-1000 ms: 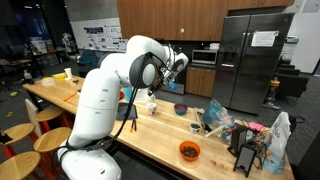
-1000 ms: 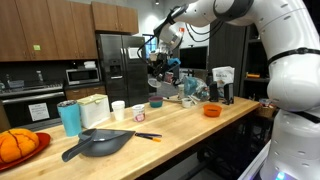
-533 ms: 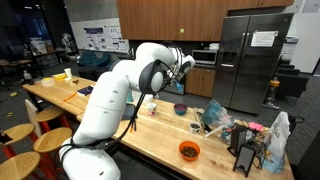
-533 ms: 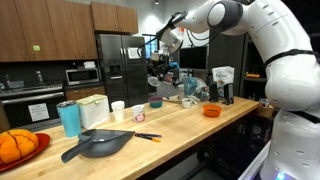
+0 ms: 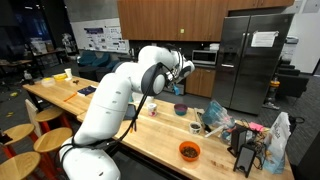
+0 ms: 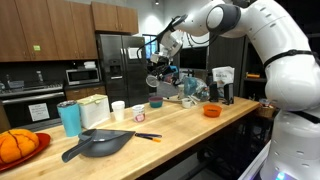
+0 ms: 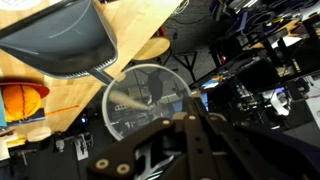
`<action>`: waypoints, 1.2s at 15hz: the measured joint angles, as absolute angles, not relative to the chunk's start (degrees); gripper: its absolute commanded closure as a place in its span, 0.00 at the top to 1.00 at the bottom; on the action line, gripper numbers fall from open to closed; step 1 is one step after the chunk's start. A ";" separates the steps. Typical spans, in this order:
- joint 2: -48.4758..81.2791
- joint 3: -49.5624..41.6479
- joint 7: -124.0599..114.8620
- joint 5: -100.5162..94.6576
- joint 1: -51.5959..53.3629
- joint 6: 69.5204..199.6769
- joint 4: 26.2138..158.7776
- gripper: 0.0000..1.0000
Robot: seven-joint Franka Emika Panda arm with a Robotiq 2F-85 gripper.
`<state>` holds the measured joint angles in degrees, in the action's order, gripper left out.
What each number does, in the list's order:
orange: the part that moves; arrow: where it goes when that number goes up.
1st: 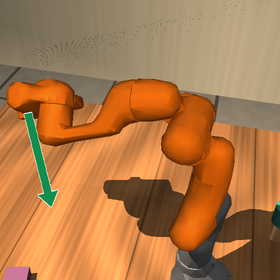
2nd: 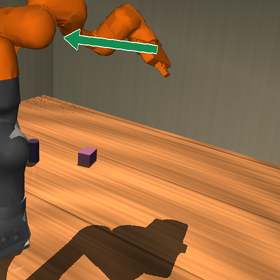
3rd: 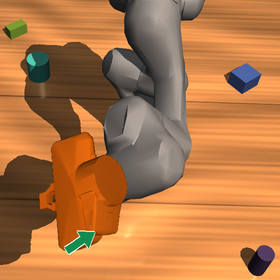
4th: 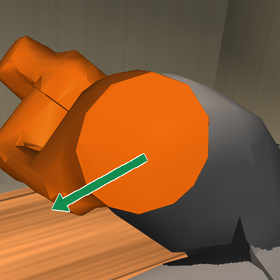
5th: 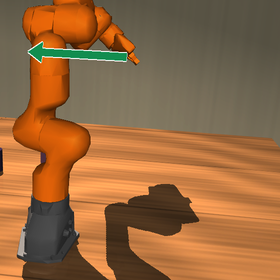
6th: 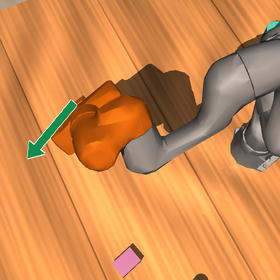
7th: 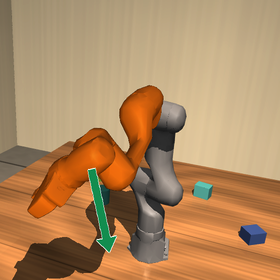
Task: Put the clear lid on the white and pink container.
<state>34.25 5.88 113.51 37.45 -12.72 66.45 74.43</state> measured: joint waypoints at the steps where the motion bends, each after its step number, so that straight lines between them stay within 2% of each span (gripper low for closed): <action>1: 35.30 5.90 115.23 38.69 -12.89 65.01 74.09 0.00; 10: 47.74 8.18 118.88 54.11 -12.90 46.48 63.87 0.00; 14: 49.21 7.81 112.97 62.78 -12.75 46.92 63.42 0.00; 18: 48.35 4.87 111.61 61.52 -11.16 52.08 63.00 0.00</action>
